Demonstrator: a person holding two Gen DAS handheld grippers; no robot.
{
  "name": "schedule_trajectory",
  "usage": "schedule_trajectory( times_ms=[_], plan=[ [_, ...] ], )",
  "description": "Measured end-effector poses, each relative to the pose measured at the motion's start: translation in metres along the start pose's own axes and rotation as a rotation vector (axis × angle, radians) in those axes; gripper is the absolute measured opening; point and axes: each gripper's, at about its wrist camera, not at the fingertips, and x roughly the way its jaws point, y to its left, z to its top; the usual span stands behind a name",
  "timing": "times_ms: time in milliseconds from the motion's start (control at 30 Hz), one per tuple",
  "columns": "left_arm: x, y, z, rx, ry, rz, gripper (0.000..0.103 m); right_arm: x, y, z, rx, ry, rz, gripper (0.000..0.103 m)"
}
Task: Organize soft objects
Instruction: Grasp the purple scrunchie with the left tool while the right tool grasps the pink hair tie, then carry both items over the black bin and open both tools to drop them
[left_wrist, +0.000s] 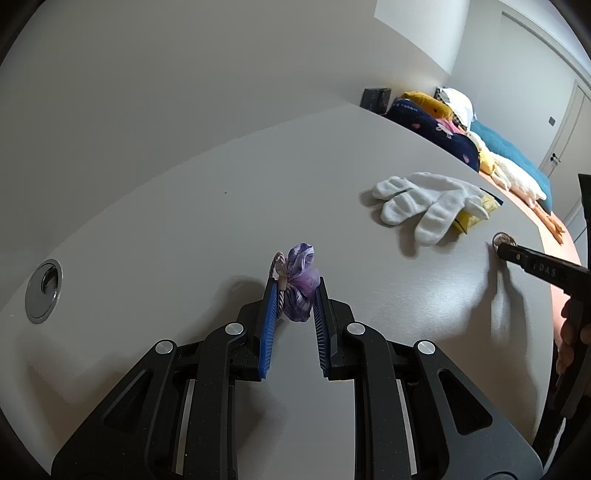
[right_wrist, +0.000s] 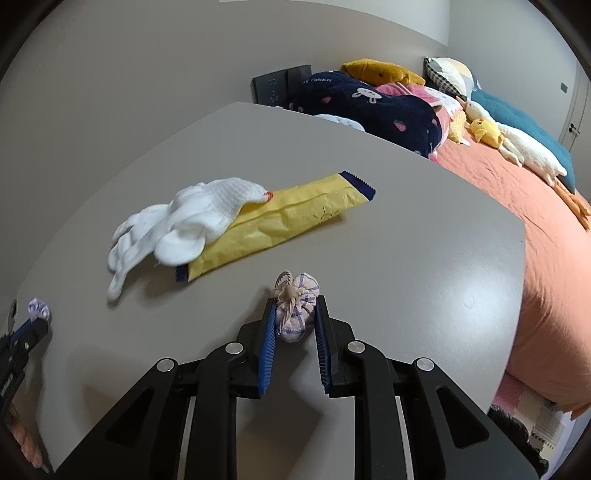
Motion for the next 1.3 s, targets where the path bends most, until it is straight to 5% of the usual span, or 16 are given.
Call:
schedule_trajectory(
  times_ms=[1300],
  plan=[
    [-0.109,-0.105,-0.044,0.151,-0.093,-0.167,0.018,-0.167,-0.037,-0.117,0.093,-0.167,0.077,0.022]
  ],
)
